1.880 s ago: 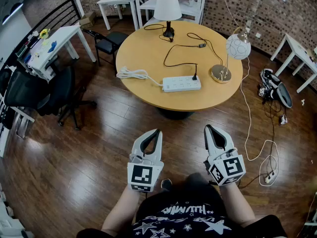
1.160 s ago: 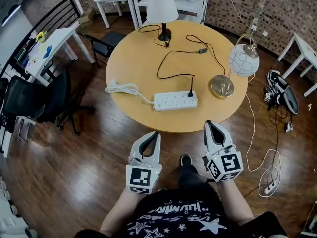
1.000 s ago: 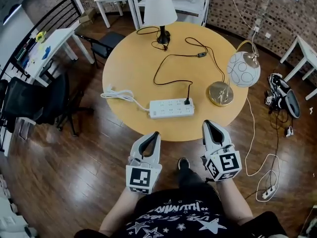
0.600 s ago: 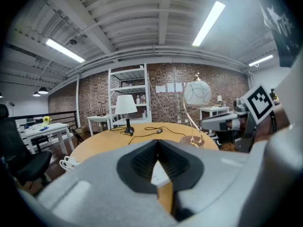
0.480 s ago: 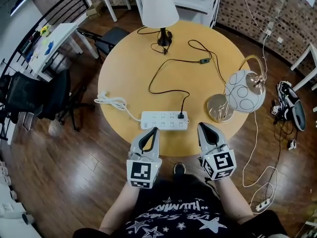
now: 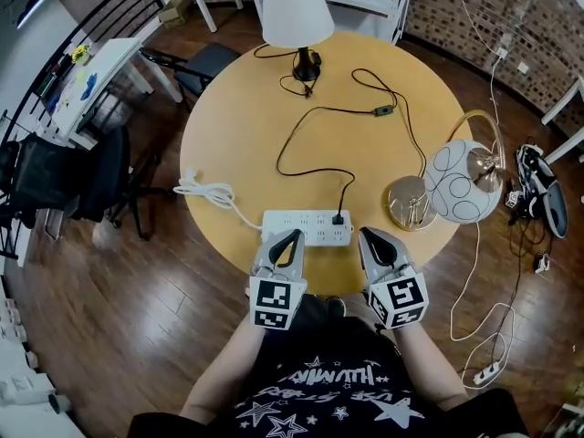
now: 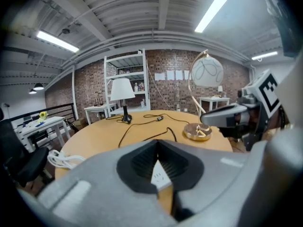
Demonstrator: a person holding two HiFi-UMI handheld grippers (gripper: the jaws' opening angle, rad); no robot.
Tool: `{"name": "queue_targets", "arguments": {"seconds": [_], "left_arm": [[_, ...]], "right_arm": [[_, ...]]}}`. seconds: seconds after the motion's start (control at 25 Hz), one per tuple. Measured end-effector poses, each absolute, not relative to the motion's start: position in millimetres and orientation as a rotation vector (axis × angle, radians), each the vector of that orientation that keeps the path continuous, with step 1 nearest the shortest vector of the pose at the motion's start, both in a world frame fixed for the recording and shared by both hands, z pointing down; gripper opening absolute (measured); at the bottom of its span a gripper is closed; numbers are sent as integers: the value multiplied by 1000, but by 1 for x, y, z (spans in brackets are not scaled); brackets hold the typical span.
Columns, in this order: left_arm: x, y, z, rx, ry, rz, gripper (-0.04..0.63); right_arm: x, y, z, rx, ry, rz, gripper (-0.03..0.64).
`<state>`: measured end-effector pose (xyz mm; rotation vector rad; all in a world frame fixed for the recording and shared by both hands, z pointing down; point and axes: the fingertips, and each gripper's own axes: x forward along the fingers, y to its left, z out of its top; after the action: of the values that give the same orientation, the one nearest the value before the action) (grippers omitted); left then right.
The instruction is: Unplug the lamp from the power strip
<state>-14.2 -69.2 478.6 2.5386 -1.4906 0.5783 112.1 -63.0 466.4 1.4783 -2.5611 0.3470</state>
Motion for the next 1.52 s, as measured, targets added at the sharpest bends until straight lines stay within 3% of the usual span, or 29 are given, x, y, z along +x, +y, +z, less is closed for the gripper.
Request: {"name": "queue_targets", "arguments": {"seconds": [0.8,1.24,1.36,1.52], "left_arm": [[6,-96,577,2460,-1151,998,5],[4,-94,586,2447,-1117,1048,5],[5,-93,586,2439,-1120,1043,5],[5,-93,585,2432,-1122,1039,5]], "right_arm": [[91,-88,526,1359,-2370,369,8],[84,-88,550,1259,-2309,427,9],[81,-89,554,1228,-2313,454,84],[78,-92,558,1208,-2302,456,109]]}}
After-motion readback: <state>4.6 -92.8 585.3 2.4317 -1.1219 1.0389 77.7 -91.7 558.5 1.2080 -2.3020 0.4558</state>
